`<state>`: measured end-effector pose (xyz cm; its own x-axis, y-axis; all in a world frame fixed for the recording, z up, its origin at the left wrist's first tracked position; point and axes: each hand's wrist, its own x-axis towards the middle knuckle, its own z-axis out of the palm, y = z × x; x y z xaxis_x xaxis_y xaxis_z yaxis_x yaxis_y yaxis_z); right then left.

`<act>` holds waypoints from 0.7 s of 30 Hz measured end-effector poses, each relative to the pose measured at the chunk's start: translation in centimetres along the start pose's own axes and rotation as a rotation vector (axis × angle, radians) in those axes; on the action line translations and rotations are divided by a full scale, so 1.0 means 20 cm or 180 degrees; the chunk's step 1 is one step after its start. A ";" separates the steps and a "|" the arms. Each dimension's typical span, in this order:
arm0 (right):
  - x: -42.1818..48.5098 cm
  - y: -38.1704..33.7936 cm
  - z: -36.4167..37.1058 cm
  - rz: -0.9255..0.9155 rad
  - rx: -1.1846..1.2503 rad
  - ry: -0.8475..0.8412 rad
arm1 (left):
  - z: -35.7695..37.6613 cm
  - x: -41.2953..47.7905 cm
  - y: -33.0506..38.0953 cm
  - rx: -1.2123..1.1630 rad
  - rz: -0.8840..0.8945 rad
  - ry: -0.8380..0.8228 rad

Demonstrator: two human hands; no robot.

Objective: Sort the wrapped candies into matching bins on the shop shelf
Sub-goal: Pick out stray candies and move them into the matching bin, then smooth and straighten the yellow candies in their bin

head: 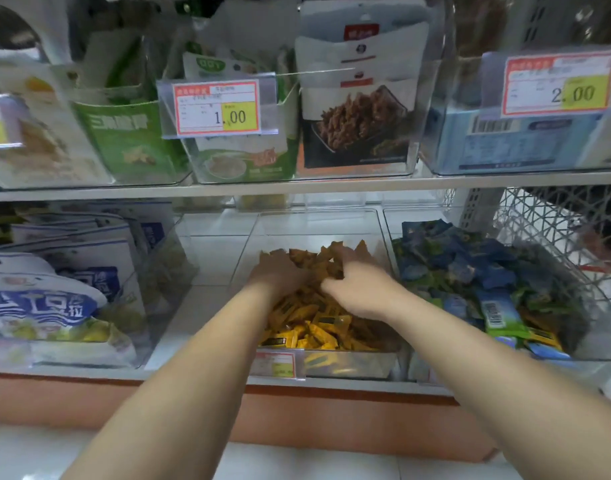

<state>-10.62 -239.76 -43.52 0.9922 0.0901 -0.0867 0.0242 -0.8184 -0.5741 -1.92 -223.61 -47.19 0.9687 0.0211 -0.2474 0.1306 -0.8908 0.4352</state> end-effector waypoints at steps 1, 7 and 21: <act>0.06 0.00 0.04 0.0307 -0.0010 -0.0059 | 0.00 0.01 0.00 -0.0101 -0.0038 -0.0002; 0.28 0.10 0.21 0.1313 0.0533 0.0343 | -0.01 0.08 -0.04 -0.1073 -0.0023 -0.0314; 0.46 0.13 0.22 0.1316 0.2833 0.0161 | 0.01 0.10 -0.01 -0.2971 -0.0149 -0.1051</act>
<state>-2.07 -238.57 -49.44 0.9062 -0.1486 -0.3958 -0.4068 -0.0518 -0.9121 -0.15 -223.54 -47.98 0.8694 -0.2067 -0.4488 0.4187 -0.1744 0.8912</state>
